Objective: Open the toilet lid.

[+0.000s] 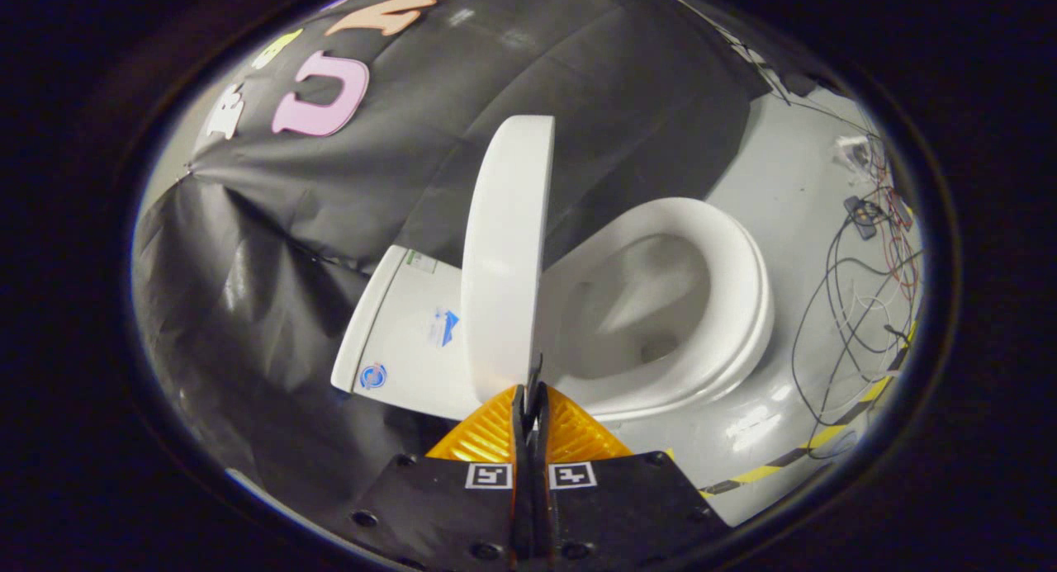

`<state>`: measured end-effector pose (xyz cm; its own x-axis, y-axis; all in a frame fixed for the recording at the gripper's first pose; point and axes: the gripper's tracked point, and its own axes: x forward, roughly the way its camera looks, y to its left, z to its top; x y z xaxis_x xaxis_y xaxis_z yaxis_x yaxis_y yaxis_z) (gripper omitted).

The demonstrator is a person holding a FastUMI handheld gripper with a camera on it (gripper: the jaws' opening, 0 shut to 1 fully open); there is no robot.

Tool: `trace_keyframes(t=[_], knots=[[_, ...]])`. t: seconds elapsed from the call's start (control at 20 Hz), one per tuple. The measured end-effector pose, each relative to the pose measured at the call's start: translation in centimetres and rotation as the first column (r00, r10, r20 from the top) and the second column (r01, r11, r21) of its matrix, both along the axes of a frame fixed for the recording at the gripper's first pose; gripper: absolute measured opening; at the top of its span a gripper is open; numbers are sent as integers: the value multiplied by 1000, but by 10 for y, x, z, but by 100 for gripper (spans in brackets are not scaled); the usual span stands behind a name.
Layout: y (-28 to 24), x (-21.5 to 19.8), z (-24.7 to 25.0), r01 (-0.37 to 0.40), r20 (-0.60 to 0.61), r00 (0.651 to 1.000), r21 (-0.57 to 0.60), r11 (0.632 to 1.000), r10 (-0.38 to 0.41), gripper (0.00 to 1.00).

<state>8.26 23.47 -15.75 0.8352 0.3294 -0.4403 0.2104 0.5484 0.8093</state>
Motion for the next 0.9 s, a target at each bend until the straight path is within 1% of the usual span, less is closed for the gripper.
trace_keyframes(t=[0.2, 0.35, 0.6, 0.9], knots=[[4, 2, 9, 0, 3, 1000, -6, 1000, 0, 2], [6, 5, 17, -1, 1, 1000, -35, 999, 1, 2], [11, 12, 30, 4, 0, 1000, -134, 991, -4, 2], [22, 17, 47, 50, -2, 999, -232, 972, -52, 2]])
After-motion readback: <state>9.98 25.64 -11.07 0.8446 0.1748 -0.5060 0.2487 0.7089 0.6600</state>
